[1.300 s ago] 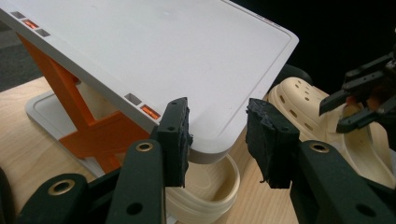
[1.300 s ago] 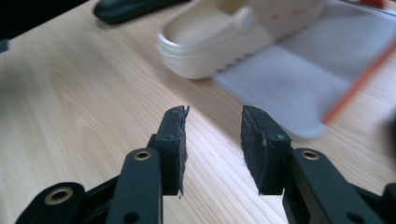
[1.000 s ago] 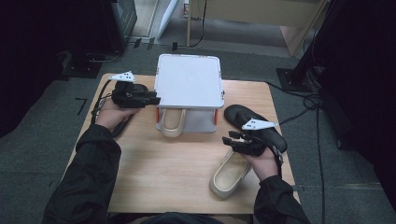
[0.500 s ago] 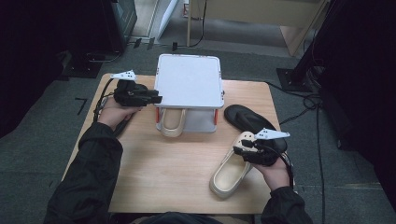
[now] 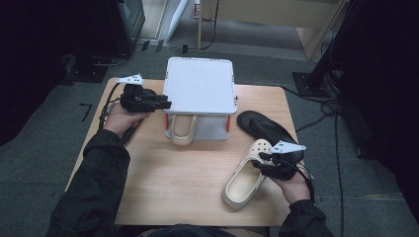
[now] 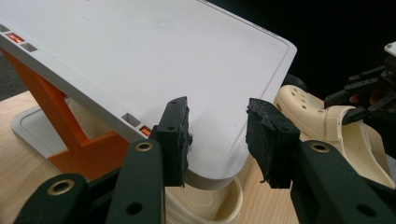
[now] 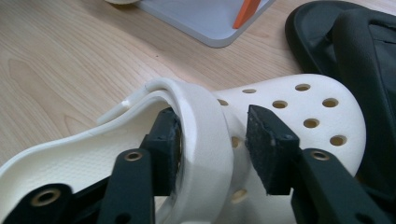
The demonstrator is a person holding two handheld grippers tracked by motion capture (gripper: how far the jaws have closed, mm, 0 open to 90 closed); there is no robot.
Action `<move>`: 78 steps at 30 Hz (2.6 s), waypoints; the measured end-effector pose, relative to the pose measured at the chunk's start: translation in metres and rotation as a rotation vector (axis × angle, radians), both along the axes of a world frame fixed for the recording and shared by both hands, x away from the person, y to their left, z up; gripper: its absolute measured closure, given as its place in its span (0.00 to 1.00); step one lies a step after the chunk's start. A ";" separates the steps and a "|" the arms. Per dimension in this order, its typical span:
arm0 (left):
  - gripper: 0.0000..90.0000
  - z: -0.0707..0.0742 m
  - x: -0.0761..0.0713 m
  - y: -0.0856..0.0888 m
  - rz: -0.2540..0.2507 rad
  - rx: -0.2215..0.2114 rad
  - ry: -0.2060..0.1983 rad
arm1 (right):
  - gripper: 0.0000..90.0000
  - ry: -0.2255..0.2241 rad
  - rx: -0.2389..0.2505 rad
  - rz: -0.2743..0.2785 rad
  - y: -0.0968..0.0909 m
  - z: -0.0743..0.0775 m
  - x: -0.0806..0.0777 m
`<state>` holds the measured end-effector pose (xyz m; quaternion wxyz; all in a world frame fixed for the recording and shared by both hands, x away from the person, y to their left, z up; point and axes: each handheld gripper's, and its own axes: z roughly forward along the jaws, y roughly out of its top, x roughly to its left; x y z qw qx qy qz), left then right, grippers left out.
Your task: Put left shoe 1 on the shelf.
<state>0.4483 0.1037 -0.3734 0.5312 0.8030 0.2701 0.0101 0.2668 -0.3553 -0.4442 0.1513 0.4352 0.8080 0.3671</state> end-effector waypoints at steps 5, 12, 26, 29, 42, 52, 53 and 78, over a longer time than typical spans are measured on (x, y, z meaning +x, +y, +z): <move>0.66 0.000 0.000 0.000 0.000 -0.004 0.001 | 0.75 0.005 -0.029 -0.008 0.010 0.004 -0.001; 0.66 -0.001 0.000 0.000 0.001 -0.007 0.002 | 0.79 0.005 -0.014 -0.011 0.013 0.008 0.001; 0.66 -0.001 -0.001 0.000 0.005 -0.011 -0.002 | 0.85 -0.069 0.014 0.069 0.046 0.021 0.006; 0.66 -0.001 -0.001 0.000 0.006 -0.011 -0.004 | 0.86 -0.076 0.012 0.086 0.054 0.022 0.007; 0.66 -0.002 -0.001 0.000 0.005 -0.016 0.001 | 0.87 -0.178 0.004 0.153 0.092 0.039 0.021; 0.66 -0.002 -0.001 0.000 0.005 -0.017 -0.001 | 0.87 -0.233 -0.030 0.181 0.121 0.037 0.054; 0.66 -0.002 -0.001 0.000 0.005 -0.017 -0.001 | 0.87 -0.242 -0.048 0.185 0.124 0.035 0.057; 0.67 -0.003 -0.002 -0.004 -0.018 -0.010 0.008 | 0.66 -0.095 0.036 0.226 0.130 0.011 0.068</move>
